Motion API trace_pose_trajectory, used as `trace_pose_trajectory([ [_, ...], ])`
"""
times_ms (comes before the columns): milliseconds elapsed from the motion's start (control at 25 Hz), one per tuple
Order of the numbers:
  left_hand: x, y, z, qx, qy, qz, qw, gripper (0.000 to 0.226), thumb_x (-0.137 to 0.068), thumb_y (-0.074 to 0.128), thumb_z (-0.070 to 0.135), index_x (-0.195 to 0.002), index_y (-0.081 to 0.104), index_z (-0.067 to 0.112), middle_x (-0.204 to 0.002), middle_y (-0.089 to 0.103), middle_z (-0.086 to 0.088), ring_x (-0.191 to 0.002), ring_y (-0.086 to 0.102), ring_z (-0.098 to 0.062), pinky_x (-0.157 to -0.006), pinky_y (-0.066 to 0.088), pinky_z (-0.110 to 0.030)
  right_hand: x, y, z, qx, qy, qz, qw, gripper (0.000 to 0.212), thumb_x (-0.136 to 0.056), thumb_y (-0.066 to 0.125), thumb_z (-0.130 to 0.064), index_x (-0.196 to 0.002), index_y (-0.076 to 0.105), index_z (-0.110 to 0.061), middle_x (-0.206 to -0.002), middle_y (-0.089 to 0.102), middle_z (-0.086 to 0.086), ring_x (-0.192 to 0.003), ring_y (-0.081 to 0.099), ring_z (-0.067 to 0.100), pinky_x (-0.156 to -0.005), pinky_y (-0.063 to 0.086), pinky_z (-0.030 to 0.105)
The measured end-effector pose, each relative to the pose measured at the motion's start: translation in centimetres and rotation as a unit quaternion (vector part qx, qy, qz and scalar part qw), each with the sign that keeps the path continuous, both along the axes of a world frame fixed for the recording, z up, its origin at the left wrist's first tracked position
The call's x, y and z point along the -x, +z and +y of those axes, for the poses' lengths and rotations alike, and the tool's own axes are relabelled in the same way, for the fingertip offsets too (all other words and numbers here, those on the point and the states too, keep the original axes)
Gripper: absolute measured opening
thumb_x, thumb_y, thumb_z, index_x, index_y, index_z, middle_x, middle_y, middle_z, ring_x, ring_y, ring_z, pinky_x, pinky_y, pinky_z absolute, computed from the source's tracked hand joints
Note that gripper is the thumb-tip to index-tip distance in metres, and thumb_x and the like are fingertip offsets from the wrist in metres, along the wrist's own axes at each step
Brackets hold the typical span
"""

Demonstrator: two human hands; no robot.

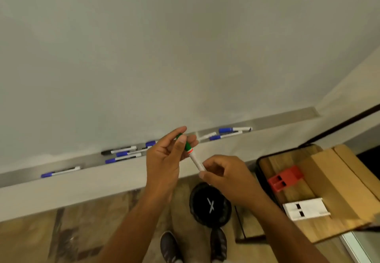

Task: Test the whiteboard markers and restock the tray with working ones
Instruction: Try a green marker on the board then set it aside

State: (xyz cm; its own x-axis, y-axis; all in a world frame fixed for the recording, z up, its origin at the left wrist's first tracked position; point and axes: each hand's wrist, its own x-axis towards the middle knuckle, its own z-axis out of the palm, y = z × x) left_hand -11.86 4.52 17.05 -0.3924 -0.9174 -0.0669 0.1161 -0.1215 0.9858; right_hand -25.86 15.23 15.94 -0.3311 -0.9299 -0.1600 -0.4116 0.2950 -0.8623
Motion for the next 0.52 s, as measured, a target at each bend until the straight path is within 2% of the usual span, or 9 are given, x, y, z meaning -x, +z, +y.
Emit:
trace_pose_trajectory([
  [80,-0.2,-4.9,1.1,-0.039,-0.030,-0.075,0.996,0.024,-0.106,0.061,0.010,-0.125,0.073,0.018,-0.107,0.083,-0.005,-0.104,0.079,-0.019,-0.086,0.065,-0.029,-0.4,-5.2,1.6,-0.055,-0.015,-0.003,0.998,0.009,-0.088,0.073,-0.036,-0.094,0.073,-0.029,-0.082,0.072,-0.014,-0.077,0.068,0.000,-0.069,0.056,0.016],
  [160,-0.6,-9.8,2.1,-0.042,-0.069,-0.173,0.982,0.027,-0.105,0.064,0.011,-0.126,0.071,0.026,-0.114,0.082,-0.001,-0.107,0.077,-0.012,-0.092,0.063,-0.027,-1.0,-10.1,3.4,-0.100,-0.020,-0.022,0.995,0.004,-0.087,0.073,-0.031,-0.090,0.072,-0.032,-0.081,0.071,-0.014,-0.075,0.068,0.000,-0.067,0.057,0.019],
  [280,-1.3,-17.0,4.0,-0.062,-0.183,-0.315,0.929,0.045,-0.105,0.065,0.020,-0.148,0.058,0.026,-0.140,0.069,0.000,-0.123,0.067,-0.010,-0.104,0.054,-0.029,-1.9,-17.3,6.1,-0.179,-0.030,-0.003,0.983,0.023,-0.086,0.072,-0.025,-0.073,0.062,-0.040,-0.071,0.064,-0.015,-0.069,0.062,-0.002,-0.064,0.052,0.026],
  [400,-2.7,-22.9,6.1,-0.112,-0.256,-0.371,0.886,0.055,-0.106,0.064,0.026,-0.158,0.046,0.020,-0.151,0.061,-0.004,-0.133,0.061,-0.016,-0.112,0.050,-0.034,-2.5,-23.8,8.6,-0.282,-0.074,-0.025,0.956,0.013,-0.085,0.071,-0.023,-0.073,0.069,-0.019,-0.071,0.069,-0.001,-0.068,0.066,0.012,-0.069,0.057,0.037],
  [440,-3.2,-24.6,6.6,-0.104,-0.277,-0.397,0.869,0.054,-0.107,0.062,0.027,-0.158,0.046,0.020,-0.150,0.061,-0.004,-0.131,0.062,-0.014,-0.110,0.051,-0.031,-2.6,-25.6,9.2,-0.310,-0.086,-0.029,0.946,0.016,-0.084,0.071,-0.022,-0.072,0.069,-0.012,-0.070,0.068,0.004,-0.067,0.066,0.017,-0.068,0.056,0.037],
  [520,-4.1,-27.8,7.3,-0.071,-0.321,-0.449,0.831,0.050,-0.108,0.058,0.027,-0.156,0.048,0.022,-0.147,0.063,-0.002,-0.115,0.062,-0.002,-0.093,0.045,-0.006,-2.5,-29.0,10.2,-0.358,-0.103,-0.031,0.927,0.022,-0.083,0.072,-0.022,-0.066,0.064,-0.011,-0.064,0.063,0.002,-0.061,0.061,0.015,-0.061,0.050,0.029],
])
